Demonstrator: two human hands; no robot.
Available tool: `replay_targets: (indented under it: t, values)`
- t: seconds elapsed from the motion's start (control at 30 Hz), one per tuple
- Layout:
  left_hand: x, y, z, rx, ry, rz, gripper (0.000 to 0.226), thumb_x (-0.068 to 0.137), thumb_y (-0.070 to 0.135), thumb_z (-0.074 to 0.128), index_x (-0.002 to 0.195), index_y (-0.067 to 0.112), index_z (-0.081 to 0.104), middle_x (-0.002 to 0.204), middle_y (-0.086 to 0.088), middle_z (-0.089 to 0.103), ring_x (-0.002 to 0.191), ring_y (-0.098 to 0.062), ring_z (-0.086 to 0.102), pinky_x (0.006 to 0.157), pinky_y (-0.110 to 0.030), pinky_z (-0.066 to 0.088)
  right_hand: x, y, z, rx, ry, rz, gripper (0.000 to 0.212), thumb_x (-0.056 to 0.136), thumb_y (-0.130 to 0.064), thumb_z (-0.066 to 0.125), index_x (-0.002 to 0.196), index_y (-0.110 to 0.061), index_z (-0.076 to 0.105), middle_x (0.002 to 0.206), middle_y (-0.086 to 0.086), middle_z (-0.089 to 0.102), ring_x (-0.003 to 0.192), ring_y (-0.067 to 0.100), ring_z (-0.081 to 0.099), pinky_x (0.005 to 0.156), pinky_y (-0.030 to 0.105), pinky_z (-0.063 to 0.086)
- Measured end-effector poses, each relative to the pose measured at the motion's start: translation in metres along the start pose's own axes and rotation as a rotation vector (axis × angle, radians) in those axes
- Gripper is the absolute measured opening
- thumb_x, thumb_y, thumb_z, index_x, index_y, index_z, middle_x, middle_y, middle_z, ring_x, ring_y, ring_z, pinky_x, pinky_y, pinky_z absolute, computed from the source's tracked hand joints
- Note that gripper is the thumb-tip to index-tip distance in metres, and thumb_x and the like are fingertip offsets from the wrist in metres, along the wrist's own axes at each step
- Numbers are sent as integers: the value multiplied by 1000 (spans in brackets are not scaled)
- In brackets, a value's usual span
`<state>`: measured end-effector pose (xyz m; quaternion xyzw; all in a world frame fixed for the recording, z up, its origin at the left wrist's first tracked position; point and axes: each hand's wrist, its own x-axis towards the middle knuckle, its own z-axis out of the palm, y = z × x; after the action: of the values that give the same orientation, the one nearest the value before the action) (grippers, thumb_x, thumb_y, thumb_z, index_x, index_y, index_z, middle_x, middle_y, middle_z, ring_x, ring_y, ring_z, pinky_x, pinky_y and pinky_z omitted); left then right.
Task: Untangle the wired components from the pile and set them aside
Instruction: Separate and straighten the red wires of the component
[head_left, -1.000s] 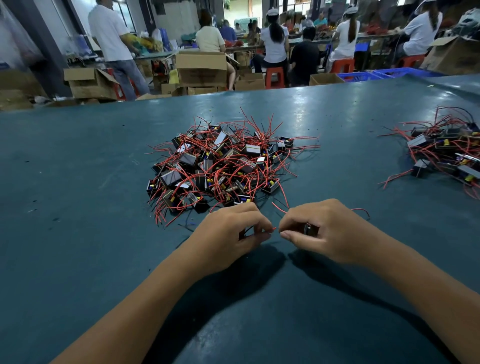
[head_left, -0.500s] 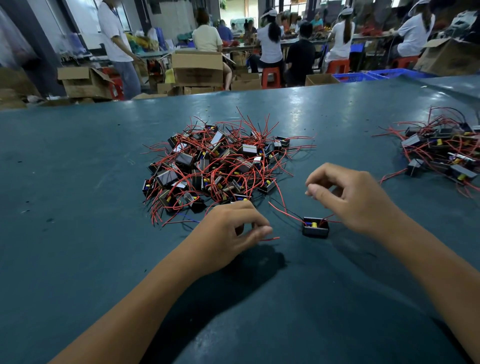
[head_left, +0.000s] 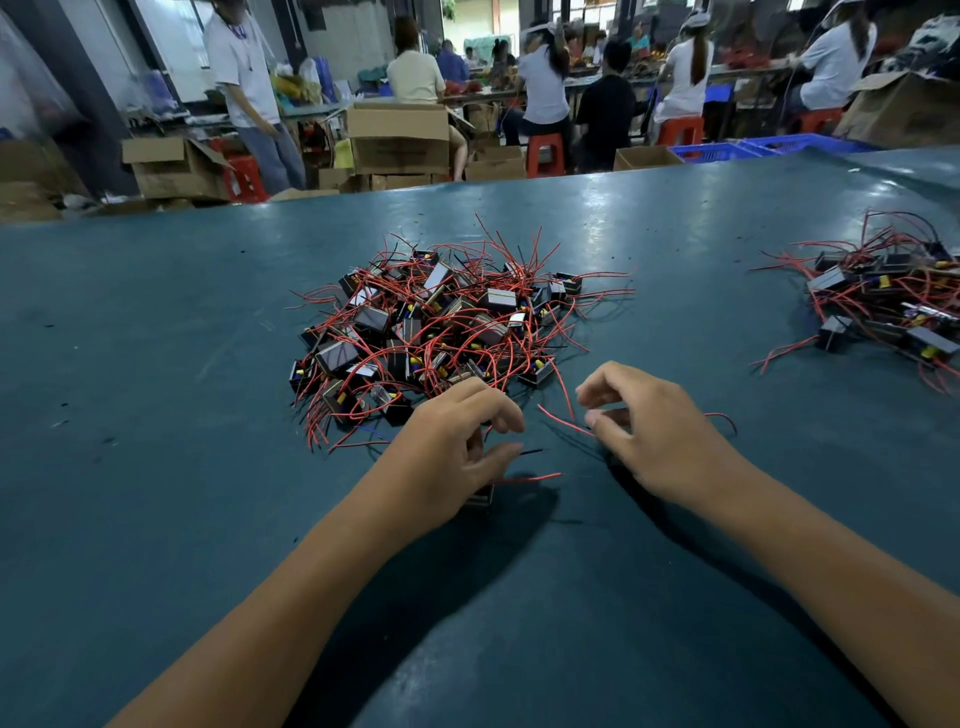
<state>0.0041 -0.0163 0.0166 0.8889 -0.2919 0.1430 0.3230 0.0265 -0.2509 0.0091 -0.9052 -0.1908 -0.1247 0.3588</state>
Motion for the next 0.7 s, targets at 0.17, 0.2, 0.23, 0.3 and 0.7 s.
replay_targets:
  t: [0.17, 0.2, 0.23, 0.3, 0.7]
  values:
    - [-1, -5, 4, -31, -165, -77, 34, 86, 34, 76, 116, 28, 61, 96, 19, 60, 61, -2, 47, 58, -10, 38, -2, 1, -1, 38, -44, 52, 22, 89, -15, 73, 108, -18, 61, 103, -7, 66, 97, 3, 65, 86, 12, 50]
    - [-2, -6, 4, -20, -186, -82, 32, 88, 33, 74, 116, 30, 60, 95, 19, 61, 60, -2, 48, 57, -11, 38, -2, 1, -1, 39, -43, 61, 20, 89, -15, 73, 106, -18, 61, 102, -7, 67, 95, 0, 65, 85, 9, 49]
    - [-2, -6, 4, -8, -199, -85, 29, 89, 31, 73, 114, 32, 58, 94, 20, 61, 61, -2, 49, 57, -12, 39, -3, 1, -2, 47, -42, 68, 17, 89, -15, 72, 102, -18, 61, 99, -7, 67, 93, -3, 64, 82, 6, 48]
    - [-3, -7, 3, 12, -211, -90, 22, 93, 27, 69, 108, 34, 54, 94, 21, 60, 65, -4, 51, 58, -15, 42, -3, -1, -3, 51, -52, 67, 15, 88, -14, 73, 94, -18, 60, 94, -6, 67, 87, -5, 63, 76, 4, 46]
    - [-2, -4, -4, 53, -150, -88, 26, 96, 19, 65, 91, 36, 46, 95, 38, 50, 73, 2, 53, 65, -8, 40, -5, -6, -4, -130, -104, -49, 7, 87, -17, 71, 82, -17, 66, 111, -2, 62, 103, 12, 57, 95, 22, 43]
